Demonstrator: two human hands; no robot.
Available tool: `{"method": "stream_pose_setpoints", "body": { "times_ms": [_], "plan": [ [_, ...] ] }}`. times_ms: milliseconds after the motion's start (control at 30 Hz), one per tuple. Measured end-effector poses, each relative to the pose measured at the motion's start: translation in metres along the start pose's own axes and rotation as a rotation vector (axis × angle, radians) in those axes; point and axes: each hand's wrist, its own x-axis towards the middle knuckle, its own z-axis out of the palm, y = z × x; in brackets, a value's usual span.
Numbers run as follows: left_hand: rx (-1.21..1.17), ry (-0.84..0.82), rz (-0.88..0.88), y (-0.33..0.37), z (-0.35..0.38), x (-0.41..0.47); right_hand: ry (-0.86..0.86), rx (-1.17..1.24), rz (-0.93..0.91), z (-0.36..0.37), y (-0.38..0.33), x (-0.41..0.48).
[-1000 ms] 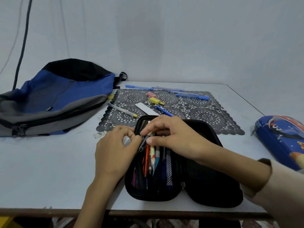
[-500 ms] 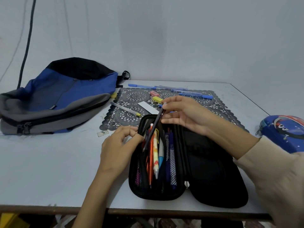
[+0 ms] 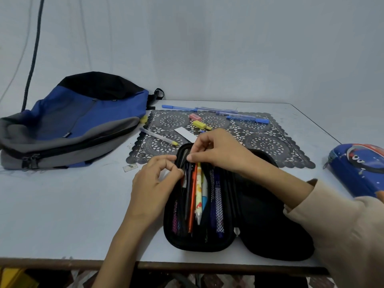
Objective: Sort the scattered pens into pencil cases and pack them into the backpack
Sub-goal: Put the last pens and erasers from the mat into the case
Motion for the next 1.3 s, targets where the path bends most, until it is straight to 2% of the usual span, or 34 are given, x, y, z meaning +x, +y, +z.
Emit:
{"method": "stream_pose_setpoints", "body": {
  "times_ms": [100,267,400,667,933,1033,1133,1300],
  "plan": [
    [0.006,-0.003,0.022,-0.001,-0.001,0.0,0.026,0.041,-0.072,-0.008,-0.005,-0.006],
    [0.016,0.003,0.025,-0.002,0.0,0.0,-0.154,-0.09,-0.104,-0.015,-0.009,-0.023],
    [0.003,-0.006,0.036,0.0,0.0,-0.001,-0.087,-0.193,-0.154,-0.009,-0.009,-0.027],
    [0.011,-0.021,0.075,-0.003,0.001,-0.002,-0.193,-0.082,-0.183,-0.017,-0.007,-0.026],
    [-0.012,-0.06,0.062,-0.004,0.001,-0.004,-0.023,-0.063,-0.187,-0.001,0.002,-0.024],
    [-0.024,-0.093,0.043,-0.002,0.001,-0.008,-0.026,-0.129,-0.176,-0.002,0.007,-0.019],
    [0.119,-0.122,0.129,0.001,0.002,-0.009,-0.113,-0.176,-0.152,-0.007,0.011,-0.018],
    [0.306,-0.148,0.237,0.006,0.001,-0.009,-0.172,-0.371,-0.219,-0.012,0.011,-0.016]
  ]
}}
